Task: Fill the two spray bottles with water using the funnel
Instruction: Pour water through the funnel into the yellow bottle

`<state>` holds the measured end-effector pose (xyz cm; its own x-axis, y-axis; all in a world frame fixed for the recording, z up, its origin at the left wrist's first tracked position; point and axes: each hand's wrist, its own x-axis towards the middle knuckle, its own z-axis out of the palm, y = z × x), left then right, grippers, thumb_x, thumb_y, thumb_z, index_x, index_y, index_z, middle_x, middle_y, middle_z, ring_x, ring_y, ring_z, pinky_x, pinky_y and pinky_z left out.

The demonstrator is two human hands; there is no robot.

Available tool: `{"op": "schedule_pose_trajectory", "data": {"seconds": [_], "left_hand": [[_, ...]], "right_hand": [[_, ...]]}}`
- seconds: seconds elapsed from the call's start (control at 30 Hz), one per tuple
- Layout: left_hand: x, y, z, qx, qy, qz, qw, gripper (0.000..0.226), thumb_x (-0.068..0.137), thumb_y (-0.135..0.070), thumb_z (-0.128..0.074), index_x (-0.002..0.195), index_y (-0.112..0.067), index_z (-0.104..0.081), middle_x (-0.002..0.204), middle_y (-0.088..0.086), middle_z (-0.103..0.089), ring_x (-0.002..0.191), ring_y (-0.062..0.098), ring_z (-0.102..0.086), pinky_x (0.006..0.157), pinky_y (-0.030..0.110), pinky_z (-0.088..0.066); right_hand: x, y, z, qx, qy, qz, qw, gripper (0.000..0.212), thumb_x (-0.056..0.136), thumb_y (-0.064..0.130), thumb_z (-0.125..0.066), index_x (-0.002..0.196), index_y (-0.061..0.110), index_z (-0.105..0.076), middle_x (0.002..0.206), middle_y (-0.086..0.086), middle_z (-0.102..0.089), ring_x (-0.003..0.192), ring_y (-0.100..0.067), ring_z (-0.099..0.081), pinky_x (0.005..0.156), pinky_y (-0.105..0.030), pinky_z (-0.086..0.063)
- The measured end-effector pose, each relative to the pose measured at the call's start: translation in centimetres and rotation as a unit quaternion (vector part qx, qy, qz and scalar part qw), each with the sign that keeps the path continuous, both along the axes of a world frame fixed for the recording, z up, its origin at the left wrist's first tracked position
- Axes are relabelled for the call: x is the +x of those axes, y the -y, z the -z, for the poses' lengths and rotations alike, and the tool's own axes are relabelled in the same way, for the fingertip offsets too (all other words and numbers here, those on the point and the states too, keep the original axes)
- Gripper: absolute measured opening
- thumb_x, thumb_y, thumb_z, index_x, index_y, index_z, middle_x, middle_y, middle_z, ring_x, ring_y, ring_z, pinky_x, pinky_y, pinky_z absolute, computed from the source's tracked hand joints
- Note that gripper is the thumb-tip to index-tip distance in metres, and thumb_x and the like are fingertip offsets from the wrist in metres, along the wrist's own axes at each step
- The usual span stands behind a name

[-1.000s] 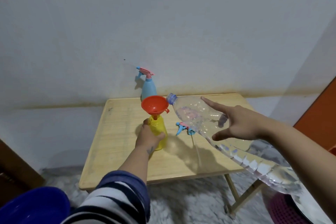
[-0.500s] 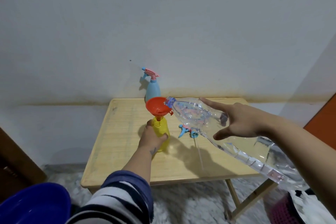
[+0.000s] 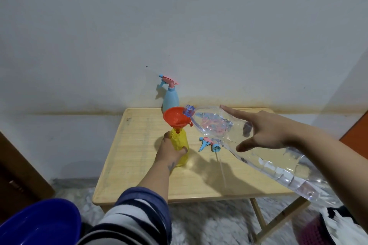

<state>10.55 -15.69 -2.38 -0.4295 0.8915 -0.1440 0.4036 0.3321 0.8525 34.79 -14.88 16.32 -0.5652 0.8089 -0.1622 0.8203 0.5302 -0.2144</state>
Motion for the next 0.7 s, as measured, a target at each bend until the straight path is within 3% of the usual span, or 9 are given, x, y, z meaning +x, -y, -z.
{"op": "schedule_pose_trajectory", "data": {"seconds": [0.3,0.43,0.7], "left_hand": [[-0.03,0.07,-0.09,-0.006,-0.009,0.002,1.000,0.079,0.076,-0.027,-0.075,0.141,-0.018,-0.033,0.131,0.008,-0.050,0.120,0.030,-0.051,0.100,0.042,-0.045],[0.06,0.14,-0.17,-0.006,-0.002,0.002,1.000,0.076,0.076,-0.026,-0.075,0.140,-0.019,-0.034,0.129,0.008,-0.049,0.119,0.030,-0.052,0.101,0.043,-0.045],[0.09,0.14,-0.09,0.002,-0.007,0.000,1.000,0.073,0.075,-0.026,-0.076,0.136,-0.018,-0.037,0.126,0.009,-0.052,0.116,0.030,-0.054,0.098,0.045,-0.047]], "right_hand": [[0.13,-0.07,0.04,-0.004,0.002,0.005,1.000,0.103,0.069,0.048,-0.075,0.130,0.075,0.003,0.090,0.003,-0.068,0.071,-0.005,-0.056,0.071,-0.025,-0.045],[0.22,-0.13,0.26,-0.003,-0.001,0.005,1.000,0.103,0.068,0.050,-0.076,0.127,0.077,0.003,0.089,0.003,-0.068,0.073,-0.006,-0.057,0.079,-0.030,-0.049],[0.29,-0.31,0.45,-0.002,0.001,0.002,1.000,0.103,0.068,0.049,-0.075,0.131,0.074,0.002,0.090,0.005,-0.067,0.069,-0.003,-0.055,0.075,-0.028,-0.047]]}}
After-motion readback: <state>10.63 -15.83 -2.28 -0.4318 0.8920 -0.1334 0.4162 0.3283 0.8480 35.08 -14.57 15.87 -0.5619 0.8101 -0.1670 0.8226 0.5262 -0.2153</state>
